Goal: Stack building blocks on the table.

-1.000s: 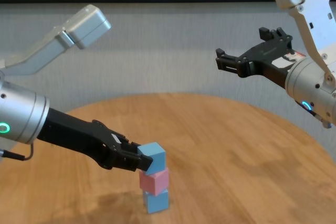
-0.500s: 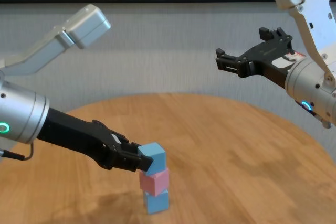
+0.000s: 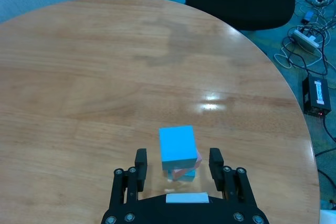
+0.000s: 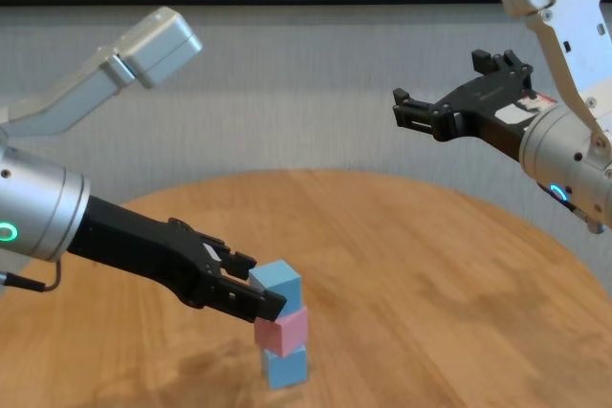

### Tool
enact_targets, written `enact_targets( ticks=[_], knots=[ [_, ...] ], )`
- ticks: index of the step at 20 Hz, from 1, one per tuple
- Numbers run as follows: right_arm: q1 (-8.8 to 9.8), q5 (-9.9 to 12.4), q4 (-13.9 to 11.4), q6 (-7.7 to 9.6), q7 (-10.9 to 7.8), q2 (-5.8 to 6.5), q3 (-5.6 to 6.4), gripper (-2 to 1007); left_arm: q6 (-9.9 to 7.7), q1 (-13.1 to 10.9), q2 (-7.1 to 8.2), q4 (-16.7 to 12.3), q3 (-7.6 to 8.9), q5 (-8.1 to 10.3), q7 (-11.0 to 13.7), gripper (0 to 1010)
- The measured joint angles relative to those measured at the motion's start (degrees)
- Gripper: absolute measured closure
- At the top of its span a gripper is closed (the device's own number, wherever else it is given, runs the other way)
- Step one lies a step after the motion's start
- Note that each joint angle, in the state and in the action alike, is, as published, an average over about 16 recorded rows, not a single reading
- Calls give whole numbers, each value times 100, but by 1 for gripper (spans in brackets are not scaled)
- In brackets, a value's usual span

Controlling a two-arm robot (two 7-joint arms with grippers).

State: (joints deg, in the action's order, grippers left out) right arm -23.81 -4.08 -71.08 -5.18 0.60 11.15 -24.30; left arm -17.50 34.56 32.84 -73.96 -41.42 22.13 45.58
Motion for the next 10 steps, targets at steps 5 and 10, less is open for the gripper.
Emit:
enact_targets(
  ticks=[5, 10],
  knots=[
    [0, 0, 0, 0, 0, 0, 0, 4, 54, -18, 2, -20, 27, 55, -15, 144],
    [0, 0, 0, 0, 0, 0, 0, 4, 151, -69, 2, -48, 120, 191, -67, 52]
  ],
)
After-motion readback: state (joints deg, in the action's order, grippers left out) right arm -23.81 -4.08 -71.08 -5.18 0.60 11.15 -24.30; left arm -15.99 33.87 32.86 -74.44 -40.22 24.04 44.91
